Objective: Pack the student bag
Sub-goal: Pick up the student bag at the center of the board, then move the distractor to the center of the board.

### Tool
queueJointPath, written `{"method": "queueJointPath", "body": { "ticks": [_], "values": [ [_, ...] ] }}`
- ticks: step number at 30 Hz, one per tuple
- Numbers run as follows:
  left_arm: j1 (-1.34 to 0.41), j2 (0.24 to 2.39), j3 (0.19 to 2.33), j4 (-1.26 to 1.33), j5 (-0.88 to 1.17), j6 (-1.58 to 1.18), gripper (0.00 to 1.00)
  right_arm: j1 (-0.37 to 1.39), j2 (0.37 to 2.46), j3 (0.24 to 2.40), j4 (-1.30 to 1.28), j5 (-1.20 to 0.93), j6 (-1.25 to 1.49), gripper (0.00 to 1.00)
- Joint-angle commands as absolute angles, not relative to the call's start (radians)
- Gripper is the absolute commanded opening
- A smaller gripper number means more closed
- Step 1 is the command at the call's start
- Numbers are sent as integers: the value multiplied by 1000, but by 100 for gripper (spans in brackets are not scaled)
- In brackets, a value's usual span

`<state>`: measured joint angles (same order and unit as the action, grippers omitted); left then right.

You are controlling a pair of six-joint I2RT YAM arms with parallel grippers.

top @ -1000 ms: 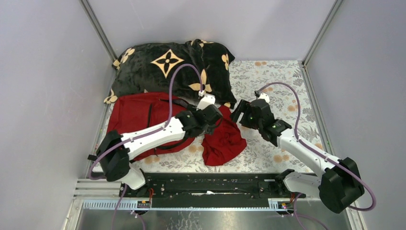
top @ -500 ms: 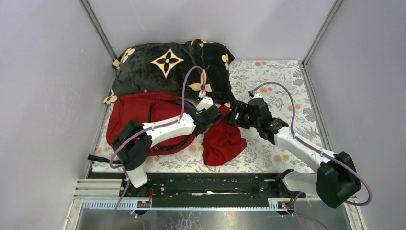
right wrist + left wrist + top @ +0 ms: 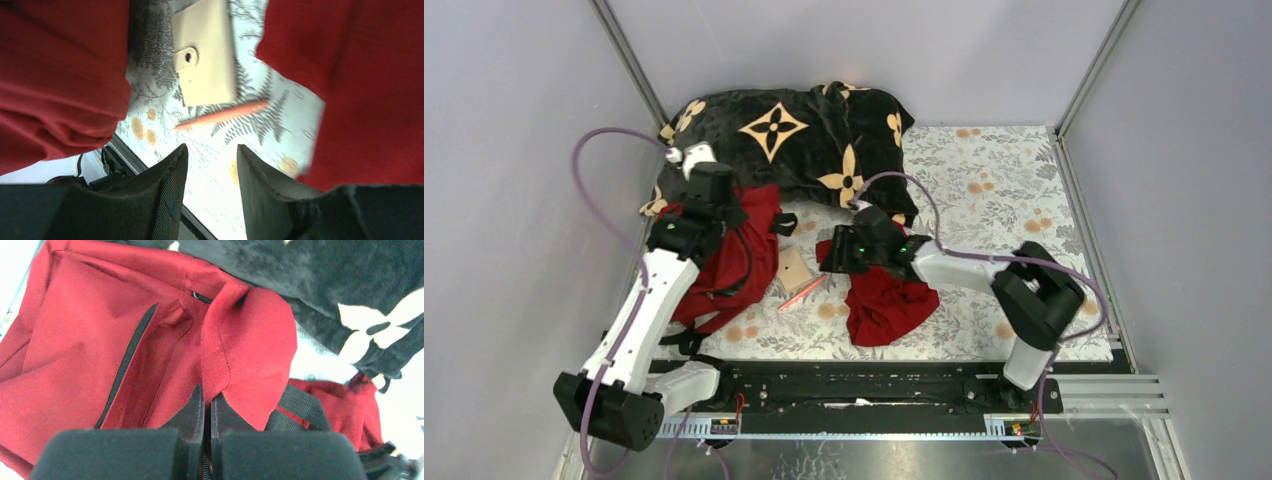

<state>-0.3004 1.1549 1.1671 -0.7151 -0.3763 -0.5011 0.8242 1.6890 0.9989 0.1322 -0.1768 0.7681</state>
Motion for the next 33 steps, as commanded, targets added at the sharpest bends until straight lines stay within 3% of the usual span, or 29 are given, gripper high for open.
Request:
{"method": "queueJointPath", "body": {
  "ticks": [1,13,18,29,33],
  "values": [
    [-183,1073,1150,-718,-340,-524,0,885,1823,1154,195,-208,771,47],
    [-62,1050,1131,-727,-363,-553,0,894,2019,1356,50,-9,710,47],
    [-38,1059,1099,-730,-379,-562,0,783,2071,1306,53,-21,731,46],
    [-34,1058,1039,-700,-316,-580,0,581,1786,915,27,84,741,46],
    [-33,1056,1044,-700,-335,-584,0,566,1698,895,6,68,702,46]
  ]
}}
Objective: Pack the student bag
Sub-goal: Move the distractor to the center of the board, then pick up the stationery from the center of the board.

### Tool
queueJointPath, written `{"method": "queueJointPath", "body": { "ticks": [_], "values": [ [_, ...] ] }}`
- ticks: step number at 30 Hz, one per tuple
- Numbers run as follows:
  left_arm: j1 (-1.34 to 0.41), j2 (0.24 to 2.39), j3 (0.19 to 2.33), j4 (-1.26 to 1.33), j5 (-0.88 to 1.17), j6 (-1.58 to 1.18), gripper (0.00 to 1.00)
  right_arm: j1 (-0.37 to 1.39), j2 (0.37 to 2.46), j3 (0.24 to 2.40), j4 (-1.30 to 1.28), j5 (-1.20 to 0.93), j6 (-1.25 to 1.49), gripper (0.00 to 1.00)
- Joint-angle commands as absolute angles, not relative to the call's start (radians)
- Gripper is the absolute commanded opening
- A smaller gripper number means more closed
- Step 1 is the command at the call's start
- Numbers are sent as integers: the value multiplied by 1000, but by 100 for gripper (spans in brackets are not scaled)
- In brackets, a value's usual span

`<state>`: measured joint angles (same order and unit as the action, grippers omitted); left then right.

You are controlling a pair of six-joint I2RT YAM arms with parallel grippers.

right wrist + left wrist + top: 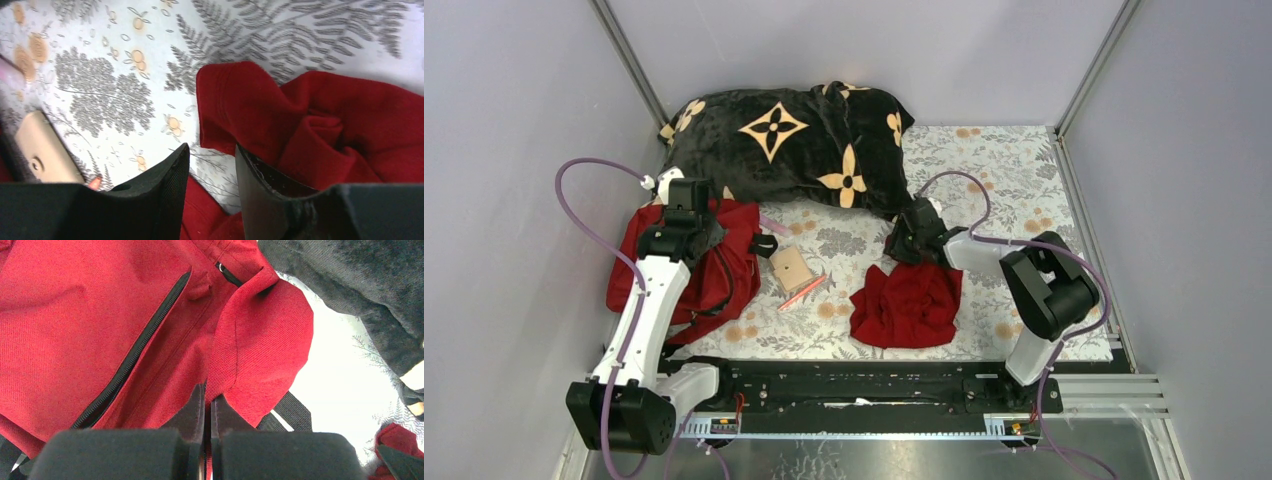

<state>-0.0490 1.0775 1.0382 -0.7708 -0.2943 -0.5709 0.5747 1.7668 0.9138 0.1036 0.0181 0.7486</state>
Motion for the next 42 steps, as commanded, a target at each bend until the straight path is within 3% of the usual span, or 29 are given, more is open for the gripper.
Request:
{"method": "queueJointPath", "body": {
  "ticks": [1,6,10,13,17,22,29,37,42],
  "values": [
    [-32,1055,1045,-701,-343,-586,0,569,1688,912,6,40,697,46],
    [-31,1046,1050,-714,-394,-618,0,671,1690,1057,24,33,656,53],
    [-24,1037,1038,-724,-448,-667,0,786,1856,1280,-22,29,565,56],
    [-12,1045,1037,-716,-431,-675,0,850,2008,1473,-86,38,466,65],
    [-6,1058,1045,-709,-406,-662,0,870,2174,1666,-122,44,344,77],
    [-1,1062,1059,-702,-397,-657,0,880,2309,1812,-101,66,165,82],
    [-2,1074,1058,-690,-370,-653,0,885,2420,1882,-55,2,-10,85],
    [-2,1066,1045,-687,-355,-663,0,899,2646,2240,-199,-47,-6,83],
    [20,1056,1052,-693,-351,-660,0,909,2705,2331,-237,-63,31,74]
  ]
}}
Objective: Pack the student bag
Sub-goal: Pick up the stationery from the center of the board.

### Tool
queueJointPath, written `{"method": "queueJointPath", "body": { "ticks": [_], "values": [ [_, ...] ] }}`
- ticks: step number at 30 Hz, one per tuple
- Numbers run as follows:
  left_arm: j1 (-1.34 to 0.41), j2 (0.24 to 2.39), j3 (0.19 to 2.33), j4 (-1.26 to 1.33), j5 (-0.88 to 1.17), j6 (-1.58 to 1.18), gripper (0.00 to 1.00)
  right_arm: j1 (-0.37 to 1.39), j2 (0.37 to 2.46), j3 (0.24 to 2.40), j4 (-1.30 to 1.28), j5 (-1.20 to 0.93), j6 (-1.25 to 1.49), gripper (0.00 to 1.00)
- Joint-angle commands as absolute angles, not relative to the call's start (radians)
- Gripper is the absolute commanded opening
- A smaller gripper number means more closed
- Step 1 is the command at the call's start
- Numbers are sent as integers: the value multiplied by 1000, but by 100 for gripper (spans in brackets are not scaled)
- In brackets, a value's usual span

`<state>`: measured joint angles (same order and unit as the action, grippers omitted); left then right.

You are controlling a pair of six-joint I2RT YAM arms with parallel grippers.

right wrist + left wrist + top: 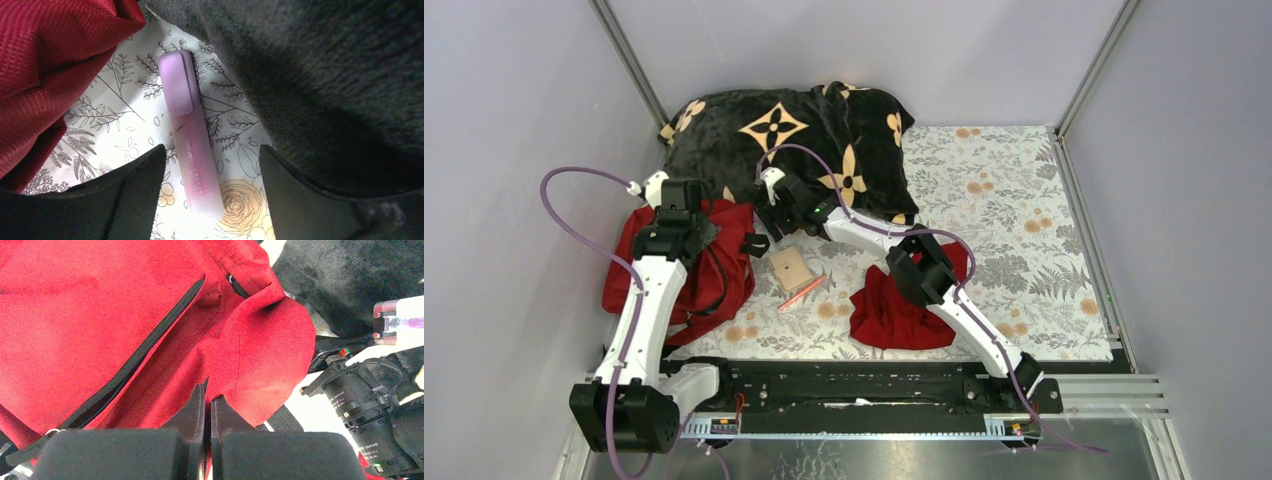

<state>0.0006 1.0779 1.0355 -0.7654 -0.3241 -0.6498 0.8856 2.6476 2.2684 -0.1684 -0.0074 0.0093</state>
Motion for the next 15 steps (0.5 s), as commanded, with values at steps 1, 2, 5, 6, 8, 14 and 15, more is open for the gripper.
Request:
{"method": "queueJointPath", "body": {
  "ticks": [1,2,5,6,8,14,15],
  "values": [
    [21,1055,1053,-695,-351,-660,0,912,2706,2325,-237,-58,28,70],
    [22,1053,1055,-696,-352,-659,0,915,2703,2314,-235,-51,24,65],
    [23,1054,1055,-695,-343,-660,0,918,2684,2277,-239,-40,18,36],
    [24,1053,1055,-695,-337,-660,0,919,2666,2256,-240,-31,19,28],
    [25,1052,1056,-690,-319,-655,0,919,2618,2183,-231,-20,17,12],
    [22,1086,1043,-636,-114,-545,0,901,2393,1830,-180,119,85,0],
    [17,1097,1037,-625,-60,-527,0,893,2351,1765,-177,133,109,0]
  ]
}}
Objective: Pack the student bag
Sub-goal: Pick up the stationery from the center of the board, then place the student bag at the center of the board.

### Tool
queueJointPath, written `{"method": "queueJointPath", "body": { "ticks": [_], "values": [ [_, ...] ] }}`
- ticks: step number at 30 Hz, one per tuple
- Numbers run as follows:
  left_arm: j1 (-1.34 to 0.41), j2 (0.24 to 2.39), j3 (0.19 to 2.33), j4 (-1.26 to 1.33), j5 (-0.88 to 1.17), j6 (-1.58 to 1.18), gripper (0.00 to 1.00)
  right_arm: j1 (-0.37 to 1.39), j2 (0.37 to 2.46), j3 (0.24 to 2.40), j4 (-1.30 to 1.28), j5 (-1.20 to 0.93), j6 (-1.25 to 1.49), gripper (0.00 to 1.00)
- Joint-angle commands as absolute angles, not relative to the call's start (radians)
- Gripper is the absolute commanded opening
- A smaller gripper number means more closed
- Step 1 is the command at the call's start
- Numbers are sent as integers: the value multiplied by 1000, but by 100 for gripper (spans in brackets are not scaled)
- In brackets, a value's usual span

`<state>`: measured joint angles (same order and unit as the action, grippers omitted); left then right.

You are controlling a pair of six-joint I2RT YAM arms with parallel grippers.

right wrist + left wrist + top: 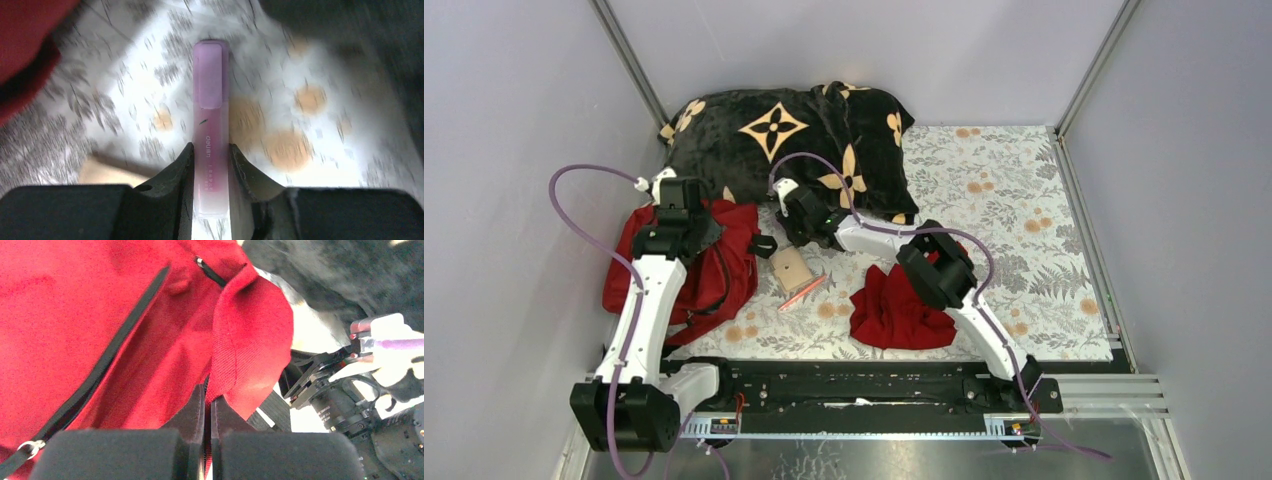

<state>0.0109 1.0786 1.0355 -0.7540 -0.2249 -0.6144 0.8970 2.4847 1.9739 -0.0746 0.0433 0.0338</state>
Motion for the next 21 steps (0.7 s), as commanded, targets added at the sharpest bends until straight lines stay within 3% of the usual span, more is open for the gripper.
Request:
{"method": "queueJointPath", "body": {
  "ticks": [1,7,9,10,13,14,16,21],
  "values": [
    [8,1108,1030,-615,-17,-521,0,883,2306,1698,-173,141,138,0],
    [-197,1149,995,-521,73,-515,0,819,2046,1327,-113,183,292,0],
    [-252,1182,1012,-505,109,-496,8,807,1993,1251,-111,201,319,0],
    [-271,1201,1023,-501,133,-486,18,803,1975,1218,-111,211,326,0],
    [-303,1264,1076,-522,182,-442,73,797,1928,1154,-111,212,349,0],
    [-307,1283,1100,-545,181,-427,81,795,1916,1143,-111,209,357,0],
    [-308,1307,1149,-612,105,-413,85,794,1888,1125,-108,206,374,0],
    [-227,1285,1200,-721,-203,-453,74,786,1806,1095,-66,153,404,0]
  ]
}}
